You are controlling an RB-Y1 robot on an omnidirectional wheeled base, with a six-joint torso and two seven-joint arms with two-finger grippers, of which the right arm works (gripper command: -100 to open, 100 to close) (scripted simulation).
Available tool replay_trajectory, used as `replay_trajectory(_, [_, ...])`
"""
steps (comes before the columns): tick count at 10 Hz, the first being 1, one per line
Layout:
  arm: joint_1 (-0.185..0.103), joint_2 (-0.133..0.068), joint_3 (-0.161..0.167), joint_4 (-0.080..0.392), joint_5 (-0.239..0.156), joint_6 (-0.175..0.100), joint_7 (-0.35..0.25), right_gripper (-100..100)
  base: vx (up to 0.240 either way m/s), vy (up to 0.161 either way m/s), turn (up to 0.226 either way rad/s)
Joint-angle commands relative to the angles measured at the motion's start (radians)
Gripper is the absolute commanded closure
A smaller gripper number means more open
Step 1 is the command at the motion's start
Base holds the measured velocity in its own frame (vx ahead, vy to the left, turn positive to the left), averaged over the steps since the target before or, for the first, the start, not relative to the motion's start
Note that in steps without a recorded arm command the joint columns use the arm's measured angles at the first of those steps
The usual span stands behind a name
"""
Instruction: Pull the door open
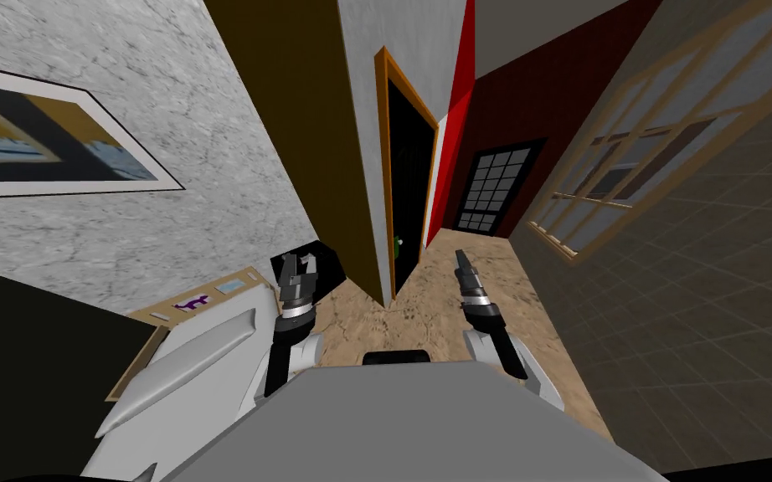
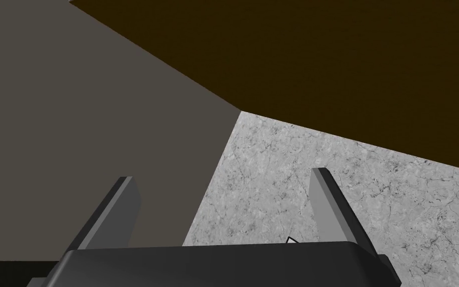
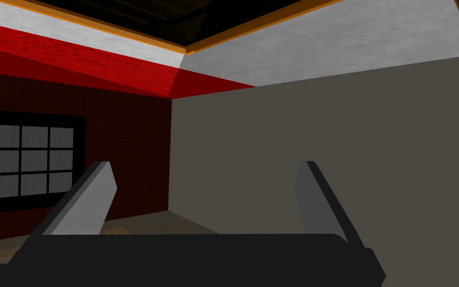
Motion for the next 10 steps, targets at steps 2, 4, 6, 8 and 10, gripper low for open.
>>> replay_trajectory(2, [-0.027,-0.028,0.005,0.062,0.037,-0.001,0.051,-100,0.134,-0.112,0.2])
replay_trajectory(4, [-0.04,-0.043,0.01,0.101,0.06,-0.006,0.08,-100,0.078,-0.068,0.135])
replay_trajectory(6, [-0.054,-0.06,0.014,0.141,0.083,-0.011,0.111,-100,0.082,-0.078,0.184])
replay_trajectory(8, [-0.068,-0.076,0.019,0.183,0.108,-0.016,0.143,-100,0.087,-0.072,0.148])
replay_trajectory(10, [-0.083,-0.094,0.023,0.226,0.133,-0.021,0.176,-100,0.067,-0.088,0.169])
